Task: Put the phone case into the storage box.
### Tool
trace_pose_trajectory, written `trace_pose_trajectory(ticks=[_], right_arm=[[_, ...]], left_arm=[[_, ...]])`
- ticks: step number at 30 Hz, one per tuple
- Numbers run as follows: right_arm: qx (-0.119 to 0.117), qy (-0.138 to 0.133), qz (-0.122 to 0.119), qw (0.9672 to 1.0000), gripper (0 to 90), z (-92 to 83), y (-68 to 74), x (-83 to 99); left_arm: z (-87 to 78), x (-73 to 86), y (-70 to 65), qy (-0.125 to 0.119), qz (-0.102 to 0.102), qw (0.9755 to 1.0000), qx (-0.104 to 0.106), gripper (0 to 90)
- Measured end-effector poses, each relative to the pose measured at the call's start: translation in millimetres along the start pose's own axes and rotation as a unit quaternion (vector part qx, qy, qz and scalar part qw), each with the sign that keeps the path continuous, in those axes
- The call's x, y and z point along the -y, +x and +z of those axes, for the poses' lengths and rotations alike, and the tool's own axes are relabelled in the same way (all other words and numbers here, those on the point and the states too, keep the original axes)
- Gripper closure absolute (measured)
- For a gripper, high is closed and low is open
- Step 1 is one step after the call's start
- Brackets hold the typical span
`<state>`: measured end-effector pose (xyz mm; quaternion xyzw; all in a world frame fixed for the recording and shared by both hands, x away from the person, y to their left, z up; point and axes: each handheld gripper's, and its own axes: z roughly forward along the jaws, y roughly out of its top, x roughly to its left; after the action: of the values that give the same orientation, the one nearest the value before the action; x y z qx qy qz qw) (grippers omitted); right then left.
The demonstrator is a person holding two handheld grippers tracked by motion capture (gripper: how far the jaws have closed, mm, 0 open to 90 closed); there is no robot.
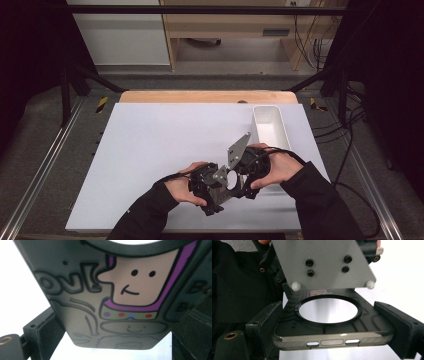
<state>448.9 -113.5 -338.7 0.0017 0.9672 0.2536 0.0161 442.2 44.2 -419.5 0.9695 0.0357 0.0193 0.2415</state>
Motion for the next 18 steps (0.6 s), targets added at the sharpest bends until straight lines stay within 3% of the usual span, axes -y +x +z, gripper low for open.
trace_pose_trajectory(ticks=[9,18], right_arm=[[-0.003,0.006,-0.002,1.0,12.2,0.2,0.7,-0.1],[-0.001,0.002,-0.003,1.0,12.0,0.6,0.7,0.0]], left_arm=[[2.0,-2.2,-0.5,0.004,0.007,1.0,-0.003,10.6],[1.2,-1.8,-0.3,0.003,0.011,0.9999,-0.009,11.1]])
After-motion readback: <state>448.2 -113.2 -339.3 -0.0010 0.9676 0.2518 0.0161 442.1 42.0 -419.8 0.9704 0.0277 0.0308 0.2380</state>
